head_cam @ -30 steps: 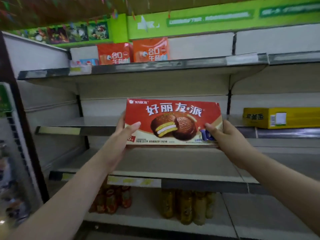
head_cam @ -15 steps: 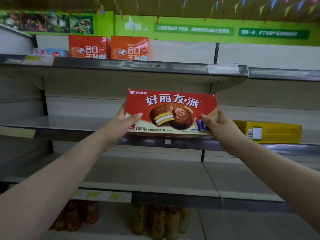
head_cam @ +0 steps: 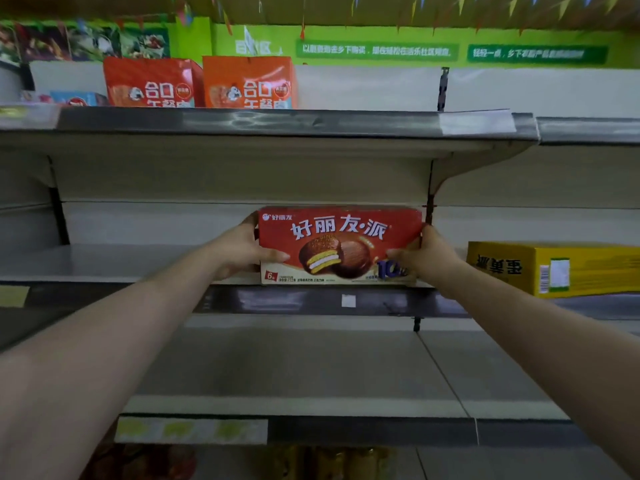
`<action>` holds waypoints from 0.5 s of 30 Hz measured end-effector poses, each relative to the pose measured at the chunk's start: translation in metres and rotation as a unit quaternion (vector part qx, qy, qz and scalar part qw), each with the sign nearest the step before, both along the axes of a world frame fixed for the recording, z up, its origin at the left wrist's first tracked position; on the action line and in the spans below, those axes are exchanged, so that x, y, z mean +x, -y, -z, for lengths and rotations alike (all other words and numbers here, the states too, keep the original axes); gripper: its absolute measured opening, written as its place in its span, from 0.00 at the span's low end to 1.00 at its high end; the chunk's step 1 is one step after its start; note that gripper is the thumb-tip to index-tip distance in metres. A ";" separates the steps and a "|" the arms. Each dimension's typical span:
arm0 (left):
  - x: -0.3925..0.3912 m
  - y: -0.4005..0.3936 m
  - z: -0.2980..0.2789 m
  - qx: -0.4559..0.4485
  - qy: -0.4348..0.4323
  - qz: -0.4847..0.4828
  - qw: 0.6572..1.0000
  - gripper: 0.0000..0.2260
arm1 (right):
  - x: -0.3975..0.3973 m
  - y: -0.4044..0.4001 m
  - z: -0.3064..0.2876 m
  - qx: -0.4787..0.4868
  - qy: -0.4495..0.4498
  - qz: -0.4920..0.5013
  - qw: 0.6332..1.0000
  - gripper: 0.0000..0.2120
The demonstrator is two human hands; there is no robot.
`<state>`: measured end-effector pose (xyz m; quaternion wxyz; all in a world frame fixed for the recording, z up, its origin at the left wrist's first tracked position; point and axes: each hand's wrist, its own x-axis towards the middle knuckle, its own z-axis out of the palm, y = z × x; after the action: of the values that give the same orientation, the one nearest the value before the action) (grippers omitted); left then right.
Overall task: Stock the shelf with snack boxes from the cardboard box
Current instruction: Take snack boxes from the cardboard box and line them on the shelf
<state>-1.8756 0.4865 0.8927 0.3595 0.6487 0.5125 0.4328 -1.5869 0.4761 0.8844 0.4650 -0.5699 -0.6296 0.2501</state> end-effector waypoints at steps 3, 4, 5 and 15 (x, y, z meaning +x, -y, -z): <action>-0.010 -0.023 0.002 0.002 -0.037 -0.008 0.999 0.38 | -0.001 -0.024 0.001 -0.008 0.010 0.000 1.000 0.30; -0.013 -0.030 0.002 0.004 -0.045 -0.008 0.999 0.39 | -0.004 -0.030 0.000 -0.007 0.016 0.001 1.000 0.30; -0.014 -0.036 0.001 0.012 -0.055 -0.005 0.998 0.38 | -0.007 -0.039 -0.001 -0.007 0.023 0.001 1.000 0.30; -0.026 -0.091 -0.012 0.082 -0.267 -0.055 0.959 0.35 | -0.026 -0.110 -0.005 0.010 0.167 0.023 0.986 0.31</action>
<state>-1.9020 0.5775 0.9042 0.1310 0.7390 0.5870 0.3037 -1.6124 0.5861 0.8898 0.3645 -0.6135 -0.6876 0.1339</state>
